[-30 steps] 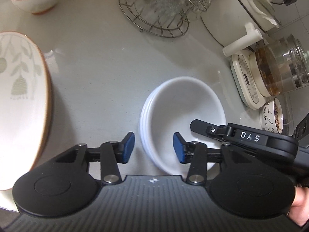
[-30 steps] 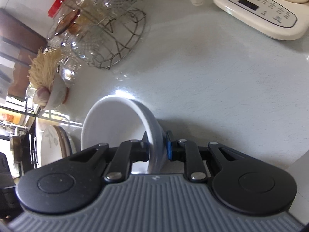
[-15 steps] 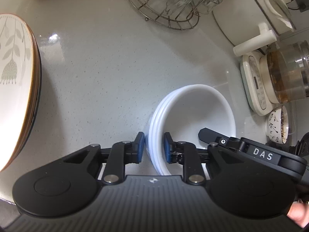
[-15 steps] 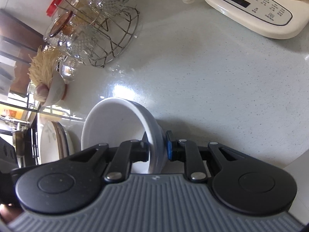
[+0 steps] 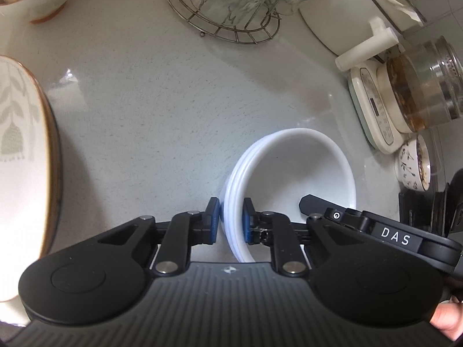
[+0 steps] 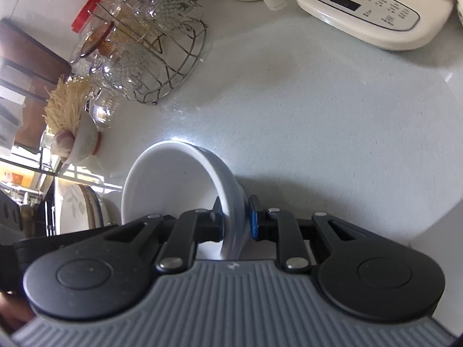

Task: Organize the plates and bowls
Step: 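Carry the stacked bowls over and lower them onto the plate stack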

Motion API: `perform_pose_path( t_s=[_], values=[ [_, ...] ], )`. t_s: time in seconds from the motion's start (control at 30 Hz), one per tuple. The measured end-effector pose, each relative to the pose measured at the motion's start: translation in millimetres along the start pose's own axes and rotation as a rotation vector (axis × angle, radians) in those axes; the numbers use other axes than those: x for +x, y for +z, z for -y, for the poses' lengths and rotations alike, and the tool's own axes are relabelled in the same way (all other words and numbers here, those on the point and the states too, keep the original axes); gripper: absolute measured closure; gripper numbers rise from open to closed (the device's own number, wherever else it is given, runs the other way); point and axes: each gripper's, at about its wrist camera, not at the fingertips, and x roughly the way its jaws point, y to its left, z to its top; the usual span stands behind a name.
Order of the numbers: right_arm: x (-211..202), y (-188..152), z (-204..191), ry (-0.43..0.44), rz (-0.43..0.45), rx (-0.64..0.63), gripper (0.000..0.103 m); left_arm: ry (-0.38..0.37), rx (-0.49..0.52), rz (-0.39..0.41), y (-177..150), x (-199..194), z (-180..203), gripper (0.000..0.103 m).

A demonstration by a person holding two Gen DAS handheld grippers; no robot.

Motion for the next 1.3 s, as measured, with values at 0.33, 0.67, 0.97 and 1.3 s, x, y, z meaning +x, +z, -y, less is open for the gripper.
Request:
perform_pose_path(
  t_s=[0.33,0.67,0.97,1.3],
  values=[
    [-28.3,-8.8,-33.8,0.03,0.093,0.016,0.082,-0.041,0.08,0.039,5.8,-52.3,-5.0,0.083],
    [-63.6,-9.8,-68.3,0.04,0.184,-0.027,0.081,-0.089,0.148,0.132,7.0,-107.8,-4.0,0.083],
    [-64.2,-14.1,-97.1,0.055,0.206,-0.078,0.081,-0.094,0.153,0.16,10.1,-134.7,-22.7,0.083],
    [-54.9,-20.4,-146.1,0.08,0.213,-0.171,0.081,-0.094,0.107,0.218,7.0,-169.0,-65.1,0.082]
  ],
)
